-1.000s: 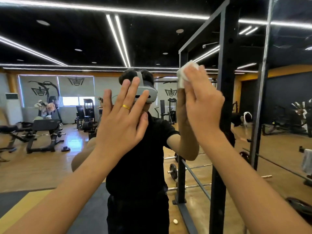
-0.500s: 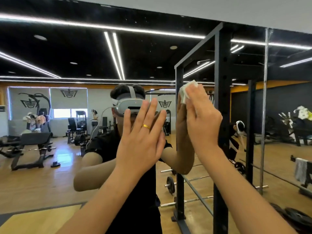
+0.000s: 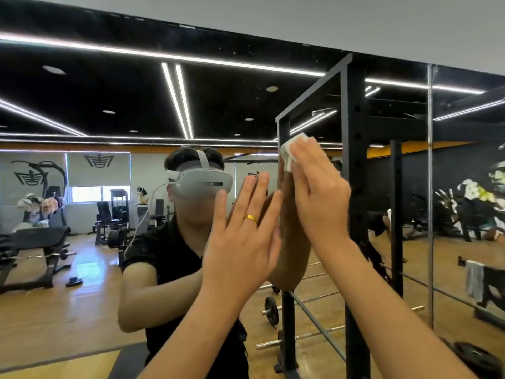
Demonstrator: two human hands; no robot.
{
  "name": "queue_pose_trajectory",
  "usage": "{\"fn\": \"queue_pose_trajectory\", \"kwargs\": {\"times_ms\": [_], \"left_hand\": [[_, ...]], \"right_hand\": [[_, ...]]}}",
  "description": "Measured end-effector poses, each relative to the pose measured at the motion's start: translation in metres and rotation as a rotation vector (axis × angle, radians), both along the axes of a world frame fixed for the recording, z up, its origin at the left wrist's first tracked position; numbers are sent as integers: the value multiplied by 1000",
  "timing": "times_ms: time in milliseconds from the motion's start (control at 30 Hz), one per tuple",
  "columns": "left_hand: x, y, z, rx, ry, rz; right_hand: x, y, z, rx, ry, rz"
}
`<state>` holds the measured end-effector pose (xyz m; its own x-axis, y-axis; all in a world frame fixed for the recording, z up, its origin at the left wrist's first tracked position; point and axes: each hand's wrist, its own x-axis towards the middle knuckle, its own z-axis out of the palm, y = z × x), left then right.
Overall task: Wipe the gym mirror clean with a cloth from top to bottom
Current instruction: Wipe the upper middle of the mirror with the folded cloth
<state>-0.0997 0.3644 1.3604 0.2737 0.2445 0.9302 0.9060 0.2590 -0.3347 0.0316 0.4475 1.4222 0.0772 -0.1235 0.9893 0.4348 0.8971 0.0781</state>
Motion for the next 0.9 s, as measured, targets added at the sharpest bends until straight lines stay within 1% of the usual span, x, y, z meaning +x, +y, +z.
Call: {"fn": "queue_pose_trajectory", "kwargs": {"times_ms": [67, 133, 233, 333, 433, 533, 600, 733, 833, 900], "left_hand": [[0, -2, 0, -6, -14, -17], [1, -5, 2, -23, -32, -36], [4, -15, 5, -60, -58, -129], [-1, -39, 4, -46, -56, -187], [-26, -66, 3, -9, -69, -75], [-59, -88, 2, 23, -139, 74], [-78, -95, 2, 26, -153, 93], [-94, -91, -2, 30, -103, 115], [-94, -88, -5, 51, -109, 87], [-95, -89, -4, 52, -111, 71]], "right_hand": [[9, 6, 0, 34, -86, -19], [25, 16, 2, 15, -115, -34], [47, 29, 5, -92, -36, 7], [47, 32, 5, -120, 49, 41], [39, 32, 3, -104, 96, 63], [40, 32, 5, -118, 110, 79], [40, 28, 6, -138, 130, 87], [26, 12, 5, -153, 159, 93], [4, -10, 2, -90, 113, 84], [-22, -28, -5, -18, 34, 82]]}}
